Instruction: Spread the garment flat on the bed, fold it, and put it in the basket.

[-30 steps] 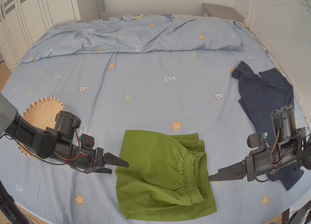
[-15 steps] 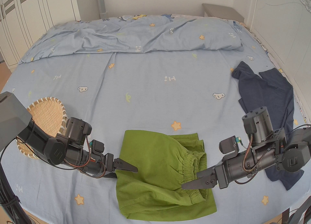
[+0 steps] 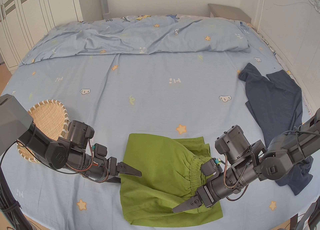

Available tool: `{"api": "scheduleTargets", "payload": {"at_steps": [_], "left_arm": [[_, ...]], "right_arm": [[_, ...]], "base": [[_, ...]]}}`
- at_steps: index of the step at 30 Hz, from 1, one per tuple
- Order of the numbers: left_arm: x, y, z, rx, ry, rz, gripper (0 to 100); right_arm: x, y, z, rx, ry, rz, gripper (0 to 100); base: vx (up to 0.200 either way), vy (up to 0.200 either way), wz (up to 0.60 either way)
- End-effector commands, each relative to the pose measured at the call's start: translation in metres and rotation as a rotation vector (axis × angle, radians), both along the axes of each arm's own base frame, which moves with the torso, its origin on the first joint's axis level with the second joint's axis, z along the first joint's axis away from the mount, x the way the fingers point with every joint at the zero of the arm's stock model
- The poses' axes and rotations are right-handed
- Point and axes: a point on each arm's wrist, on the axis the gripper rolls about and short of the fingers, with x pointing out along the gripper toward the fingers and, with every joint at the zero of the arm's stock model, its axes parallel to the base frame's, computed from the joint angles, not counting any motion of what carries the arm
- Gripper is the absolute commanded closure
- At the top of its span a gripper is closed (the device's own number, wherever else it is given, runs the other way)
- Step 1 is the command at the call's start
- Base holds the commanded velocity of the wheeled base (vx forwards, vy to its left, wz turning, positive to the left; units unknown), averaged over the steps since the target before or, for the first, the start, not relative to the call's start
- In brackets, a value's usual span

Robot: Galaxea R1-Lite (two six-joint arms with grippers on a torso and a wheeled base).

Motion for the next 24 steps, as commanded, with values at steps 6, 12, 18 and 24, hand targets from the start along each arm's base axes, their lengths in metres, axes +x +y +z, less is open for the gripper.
{"api": "scheduleTargets", "payload": {"at_steps": [6, 12, 18, 24], "left_arm": [[0.002, 0.001, 0.001, -0.005, -0.018, 0.006, 0], [0.002, 0.0, 0.0, -0.005, -0.017, 0.0, 0], [0.002, -0.002, -0.001, -0.01, -0.031, -0.003, 0], [0.011, -0.007, -0.005, -0.056, -0.034, 0.048, 0]], "right_arm": [[0.007, -0.04, -0.024, -0.103, 0.093, -0.074, 0], [-0.001, -0.066, -0.034, -0.134, 0.133, -0.121, 0], [-0.009, -0.084, -0.012, -0.066, 0.06, -0.166, 0], [-0.029, -0.118, 0.066, 0.167, -0.181, -0.245, 0]], "base": [[0.0, 0.0, 0.0], [0.0, 0.0, 0.0], [0.0, 0.0, 0.0], [0.0, 0.0, 0.0]]}}
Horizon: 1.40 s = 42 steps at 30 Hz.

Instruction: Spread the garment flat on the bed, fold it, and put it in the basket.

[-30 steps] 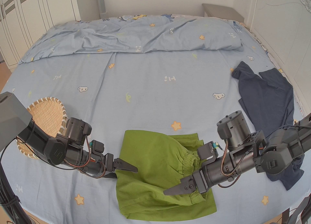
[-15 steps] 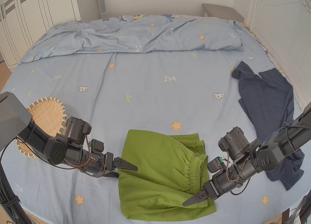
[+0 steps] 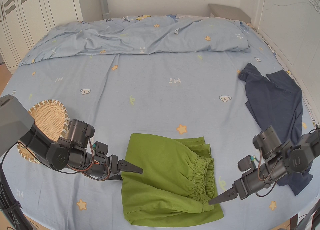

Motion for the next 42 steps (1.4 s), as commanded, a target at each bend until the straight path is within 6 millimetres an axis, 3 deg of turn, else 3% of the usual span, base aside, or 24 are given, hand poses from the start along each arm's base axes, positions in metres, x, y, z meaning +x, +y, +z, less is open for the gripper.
{"api": "scheduleTargets", "payload": {"at_steps": [1, 3, 7, 13, 17, 25, 26, 29, 34, 40, 42], "left_arm": [[0.007, -0.005, -0.005, -0.037, 0.003, 0.039, 0], [0.009, -0.014, -0.011, -0.055, 0.017, 0.038, 0], [0.01, -0.025, -0.015, -0.07, 0.027, 0.027, 0], [0.002, -0.043, -0.012, -0.088, 0.073, 0.006, 0], [-0.002, -0.044, -0.015, -0.086, 0.105, 0.013, 0], [0.001, -0.046, -0.011, -0.101, 0.11, 0.027, 0], [0.001, -0.047, -0.011, -0.102, 0.107, 0.025, 100], [0.003, -0.049, -0.009, -0.112, 0.086, 0.021, 100], [0.002, -0.048, -0.004, -0.122, 0.079, 0.019, 100], [-0.002, -0.039, 0.024, -0.147, 0.028, 0.029, 100], [0.005, -0.026, 0.054, -0.165, -0.018, 0.07, 100]], "right_arm": [[-0.021, -0.034, 0.075, 0.19, -0.257, -0.08, 0], [-0.025, -0.045, 0.105, 0.265, -0.341, -0.127, 0], [-0.029, -0.058, 0.134, 0.314, -0.414, -0.196, 0], [-0.029, -0.071, 0.144, 0.321, -0.456, -0.255, 0], [-0.03, -0.092, 0.156, 0.311, -0.527, -0.353, 0], [-0.029, -0.104, 0.173, 0.357, -0.536, -0.37, 0], [-0.029, -0.104, 0.175, 0.361, -0.535, -0.374, 0], [-0.027, -0.104, 0.185, 0.395, -0.514, -0.401, 0], [-0.024, -0.106, 0.177, 0.391, -0.486, -0.417, 0], [-0.021, -0.105, 0.174, 0.388, -0.464, -0.415, 0], [-0.023, -0.105, 0.177, 0.392, -0.473, -0.416, 0]], "base": [[0.0, 0.0, 0.0], [0.0, 0.0, 0.0], [0.0, 0.0, 0.0], [0.0, 0.0, 0.0], [0.0, 0.0, 0.0], [0.0, 0.0, 0.0], [0.0, 0.0, 0.0], [0.0, 0.0, 0.0], [0.0, 0.0, 0.0], [0.0, 0.0, 0.0], [0.0, 0.0, 0.0]]}}
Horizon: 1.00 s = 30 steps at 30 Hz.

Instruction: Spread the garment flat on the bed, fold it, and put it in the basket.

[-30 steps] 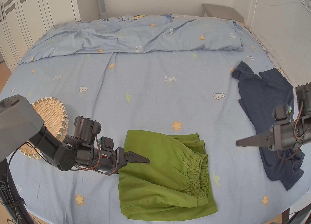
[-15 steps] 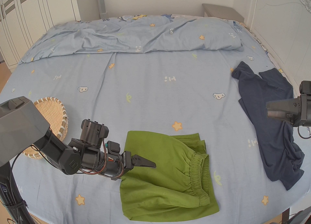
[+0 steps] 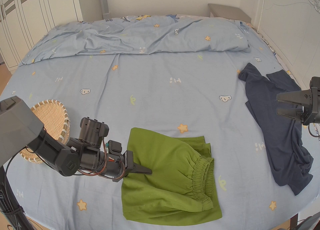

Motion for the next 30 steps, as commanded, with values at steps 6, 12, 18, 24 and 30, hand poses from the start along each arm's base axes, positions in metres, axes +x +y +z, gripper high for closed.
{"api": "scheduleTargets", "payload": {"at_steps": [6, 12, 18, 24, 30], "left_arm": [[0.029, 0.043, 0.119, 0.015, -0.064, 0.123, 100], [0.034, 0.067, 0.144, 0.126, -0.076, 0.054, 100], [0.034, 0.071, 0.148, 0.154, -0.082, 0.027, 100], [0.032, 0.072, 0.154, 0.159, -0.075, 0.027, 100], [0.029, 0.072, 0.157, 0.162, -0.076, 0.025, 100]], "right_arm": [[0.001, -0.001, 0.001, 0.003, 0.004, -0.006, 0], [0.003, 0.0, -0.001, 0.003, 0.014, -0.001, 0], [0.003, 0.002, -0.003, 0.003, 0.02, 0.006, 0], [0.003, 0.002, -0.002, 0.003, 0.018, 0.006, 0], [0.002, 0.002, -0.003, 0.003, 0.02, 0.008, 0]], "base": [[0.0, 0.0, 0.0], [0.0, 0.0, 0.0], [0.0, 0.0, 0.0], [0.0, 0.167, 0.0], [0.0, 0.2, 0.0]]}}
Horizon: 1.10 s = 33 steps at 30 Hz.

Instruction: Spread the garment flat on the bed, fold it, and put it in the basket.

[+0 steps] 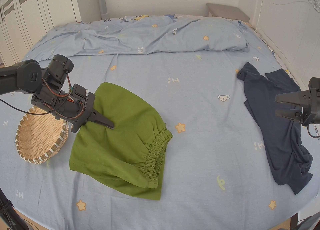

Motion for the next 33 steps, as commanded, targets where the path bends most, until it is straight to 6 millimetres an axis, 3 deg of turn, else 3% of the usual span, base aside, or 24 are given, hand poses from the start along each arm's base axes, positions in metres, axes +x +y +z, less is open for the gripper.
{"api": "scheduleTargets", "payload": {"at_steps": [1, 23, 26, 27, 33], "left_arm": [[-0.002, 0.001, 0.004, -0.001, -0.011, 0.002, 100], [-0.008, -0.012, -0.004, 0.013, 0.011, -0.048, 100], [-0.015, -0.02, -0.004, 0.028, -0.01, -0.096, 100], [-0.028, -0.024, 0.003, 0.051, -0.057, -0.128, 100], [-0.052, -0.041, 0.019, 0.062, -0.147, -0.233, 100]], "right_arm": [[0.0, 0.0, -0.001, 0.0, 0.003, 0.002, 0], [0.0, 0.001, -0.001, 0.0, 0.003, 0.008, 0], [0.0, 0.001, 0.0, 0.0, 0.001, 0.008, 0], [-0.002, 0.002, 0.0, 0.0, -0.002, 0.009, 0], [-0.002, 0.002, 0.0, 0.0, -0.003, 0.009, 0]], "base": [[0.0, 0.2, 0.0], [0.0, 0.191, 0.0], [0.0, 0.0, 0.0], [0.0, 0.0, 0.0], [0.0, 0.0, 0.0]]}}
